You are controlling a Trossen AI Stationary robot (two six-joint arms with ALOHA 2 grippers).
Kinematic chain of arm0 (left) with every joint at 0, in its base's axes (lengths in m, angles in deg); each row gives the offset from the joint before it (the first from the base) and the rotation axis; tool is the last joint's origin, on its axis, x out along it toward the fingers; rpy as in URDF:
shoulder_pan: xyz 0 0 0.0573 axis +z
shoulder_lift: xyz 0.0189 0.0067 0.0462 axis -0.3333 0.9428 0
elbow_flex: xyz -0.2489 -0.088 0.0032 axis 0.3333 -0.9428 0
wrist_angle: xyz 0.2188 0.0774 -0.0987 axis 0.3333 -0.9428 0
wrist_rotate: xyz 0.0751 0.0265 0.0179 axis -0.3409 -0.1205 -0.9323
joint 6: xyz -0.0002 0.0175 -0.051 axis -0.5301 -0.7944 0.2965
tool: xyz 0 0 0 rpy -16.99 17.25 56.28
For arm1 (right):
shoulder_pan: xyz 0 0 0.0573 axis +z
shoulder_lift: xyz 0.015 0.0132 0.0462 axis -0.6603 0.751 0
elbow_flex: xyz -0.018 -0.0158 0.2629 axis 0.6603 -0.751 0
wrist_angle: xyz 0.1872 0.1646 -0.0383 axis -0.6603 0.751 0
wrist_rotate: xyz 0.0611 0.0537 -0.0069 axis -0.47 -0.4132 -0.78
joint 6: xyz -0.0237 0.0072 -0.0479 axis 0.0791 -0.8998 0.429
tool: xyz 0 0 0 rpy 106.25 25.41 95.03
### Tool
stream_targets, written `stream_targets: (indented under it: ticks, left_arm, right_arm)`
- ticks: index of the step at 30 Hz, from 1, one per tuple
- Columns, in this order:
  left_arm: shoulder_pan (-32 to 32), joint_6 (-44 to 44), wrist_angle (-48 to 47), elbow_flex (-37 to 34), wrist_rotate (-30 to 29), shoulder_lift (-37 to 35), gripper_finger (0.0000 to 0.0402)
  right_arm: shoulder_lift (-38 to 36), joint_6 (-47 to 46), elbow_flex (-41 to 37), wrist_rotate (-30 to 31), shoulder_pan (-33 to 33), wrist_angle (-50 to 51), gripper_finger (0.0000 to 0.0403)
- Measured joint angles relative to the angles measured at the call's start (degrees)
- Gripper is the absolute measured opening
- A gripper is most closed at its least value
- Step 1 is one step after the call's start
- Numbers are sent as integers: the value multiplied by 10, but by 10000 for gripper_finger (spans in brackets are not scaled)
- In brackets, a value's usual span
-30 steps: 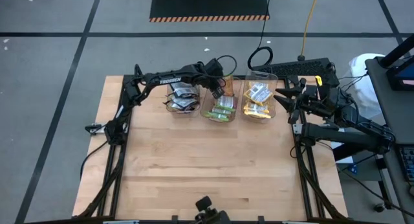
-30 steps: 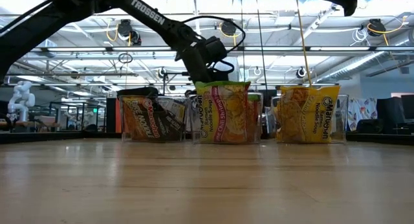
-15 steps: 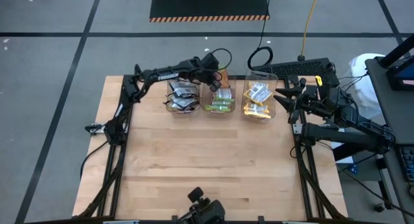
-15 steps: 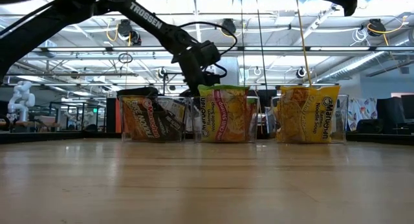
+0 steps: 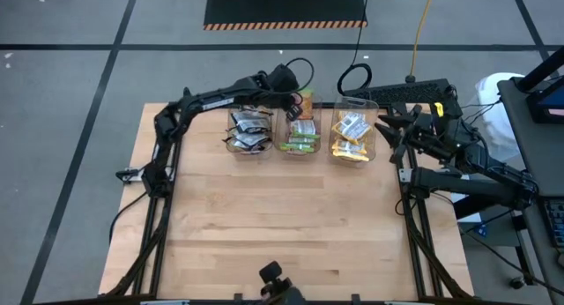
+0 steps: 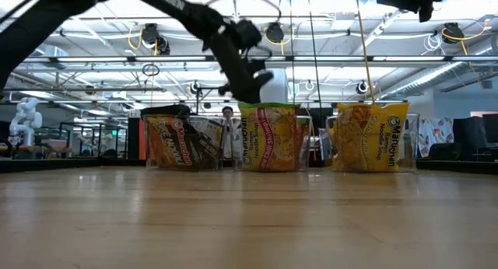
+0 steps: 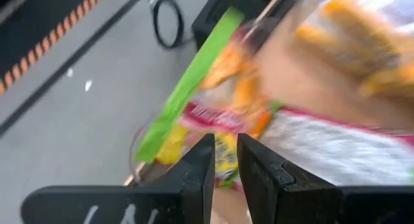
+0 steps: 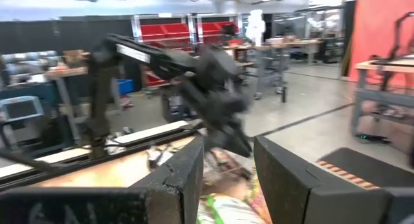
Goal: Sort Maruchan noodles
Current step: Adjust the green noodle pack in the middle transparent bin, then adjust the yellow noodle packs in the right transparent bin
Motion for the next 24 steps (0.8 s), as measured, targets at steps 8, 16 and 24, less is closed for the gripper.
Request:
stream_targets:
  ticks: [8, 16, 24]
  left_arm:
    - [-34, -22, -37, 1, -18, -94, 74]
    - [-54, -22, -105, 1, -41, -139, 74]
    - [-65, -11, -129, 1, -41, -142, 74]
  right_arm:
    - [0, -9, 0, 114, 0, 56, 132]
    - [14, -97, 0, 192, -5, 227, 132]
    - [36, -191, -2, 202, -33, 355, 132]
